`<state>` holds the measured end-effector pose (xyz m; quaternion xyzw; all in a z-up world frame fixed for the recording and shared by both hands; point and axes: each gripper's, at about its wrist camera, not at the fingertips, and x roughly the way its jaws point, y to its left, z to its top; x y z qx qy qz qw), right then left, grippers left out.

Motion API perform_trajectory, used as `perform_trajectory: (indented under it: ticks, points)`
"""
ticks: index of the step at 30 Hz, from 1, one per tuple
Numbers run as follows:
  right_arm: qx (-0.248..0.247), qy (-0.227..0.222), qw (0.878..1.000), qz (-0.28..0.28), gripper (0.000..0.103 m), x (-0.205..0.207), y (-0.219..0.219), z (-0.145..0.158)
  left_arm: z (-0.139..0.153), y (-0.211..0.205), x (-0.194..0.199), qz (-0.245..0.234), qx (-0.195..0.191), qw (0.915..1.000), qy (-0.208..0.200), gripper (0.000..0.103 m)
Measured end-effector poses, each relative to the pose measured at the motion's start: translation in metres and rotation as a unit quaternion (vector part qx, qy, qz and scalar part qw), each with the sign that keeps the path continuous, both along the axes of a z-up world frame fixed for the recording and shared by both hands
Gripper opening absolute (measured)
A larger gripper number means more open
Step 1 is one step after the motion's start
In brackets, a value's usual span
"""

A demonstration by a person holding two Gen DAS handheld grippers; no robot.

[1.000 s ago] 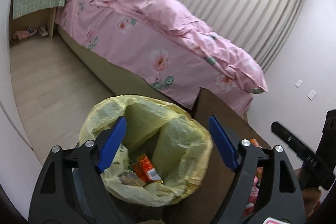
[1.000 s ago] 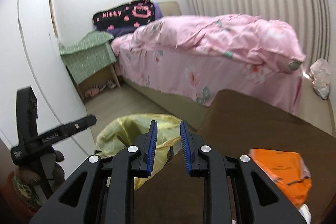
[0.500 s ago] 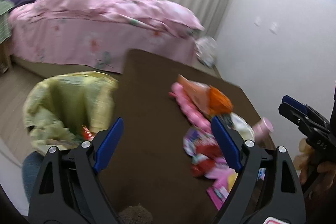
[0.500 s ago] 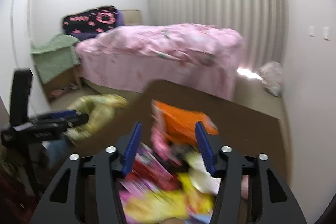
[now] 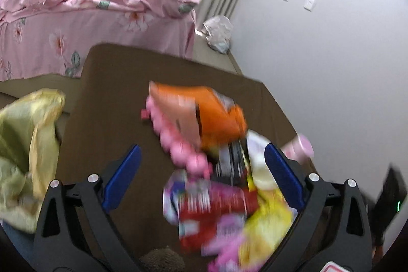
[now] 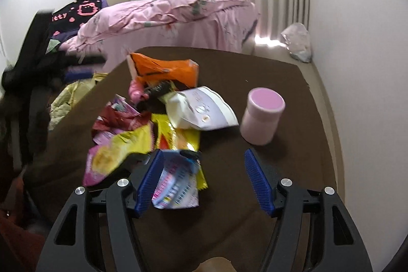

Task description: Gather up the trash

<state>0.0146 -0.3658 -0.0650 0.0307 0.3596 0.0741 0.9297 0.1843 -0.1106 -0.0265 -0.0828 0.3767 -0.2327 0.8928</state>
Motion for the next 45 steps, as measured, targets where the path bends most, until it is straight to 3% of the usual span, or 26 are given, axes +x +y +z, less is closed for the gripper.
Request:
perform_trajectory:
  ticks: [3,7,8,9,12,15,18,21,24,25,28,30,36,45]
  points:
    - [0.012,0.016,1.0,-0.009,0.062,0.007,-0.002,-0.009,-0.003,-0.008,0.04,0.03,-0.002,0.9995,0.013,0.088]
    - [0.002,0.024,1.0,-0.017,0.061,0.013,0.001,-0.014,-0.026,-0.014,0.079,0.053,-0.004,0.9953,0.081,0.064]
    - [0.0,0.023,1.0,-0.015,0.061,0.013,0.002,-0.014,-0.037,-0.013,0.083,0.055,-0.007,0.9928,0.106,0.054]
    - [0.0,0.019,1.0,-0.014,0.061,0.014,0.003,-0.012,-0.043,-0.011,0.083,0.055,-0.016,0.9912,0.12,0.052]
    - [-0.011,0.003,1.0,-0.014,0.061,0.019,0.008,-0.005,-0.04,0.003,0.07,0.044,-0.055,0.9909,0.115,0.043]
    - [-0.022,-0.007,1.0,0.0,0.061,0.033,0.016,0.002,-0.024,0.018,0.045,0.041,-0.072,0.9932,0.082,0.041]
    - [-0.03,-0.022,0.999,0.03,0.061,0.048,0.03,0.011,-0.008,0.03,0.021,0.047,-0.038,0.9967,0.055,0.041]
    - [-0.043,-0.028,0.998,0.042,0.061,0.067,0.043,0.013,-0.005,0.041,0.003,0.044,0.0,0.9976,0.054,0.041]
    - [-0.049,-0.006,0.998,0.039,0.061,0.091,0.051,0.003,-0.014,0.054,-0.009,0.043,0.007,0.9969,0.066,0.042]
    - [-0.05,0.0,0.998,0.039,0.055,0.096,0.054,-0.001,-0.018,0.057,-0.013,0.045,0.003,0.9965,0.071,0.042]
    - [-0.029,0.036,0.998,0.051,0.023,0.112,0.057,-0.015,-0.03,0.068,-0.022,0.049,-0.016,0.9944,0.092,0.042]
    - [0.008,0.038,0.997,0.065,0.019,0.108,0.057,-0.015,-0.036,0.07,-0.027,0.053,-0.016,0.9939,0.096,0.042]
    - [0.008,0.036,0.994,0.103,0.019,0.064,0.055,-0.003,-0.037,0.073,-0.031,0.056,-0.019,0.9946,0.085,0.042]
    - [-0.095,0.055,0.989,0.097,0.019,0.006,0.036,-0.004,-0.026,0.075,-0.041,0.052,-0.038,0.9956,0.067,0.04]
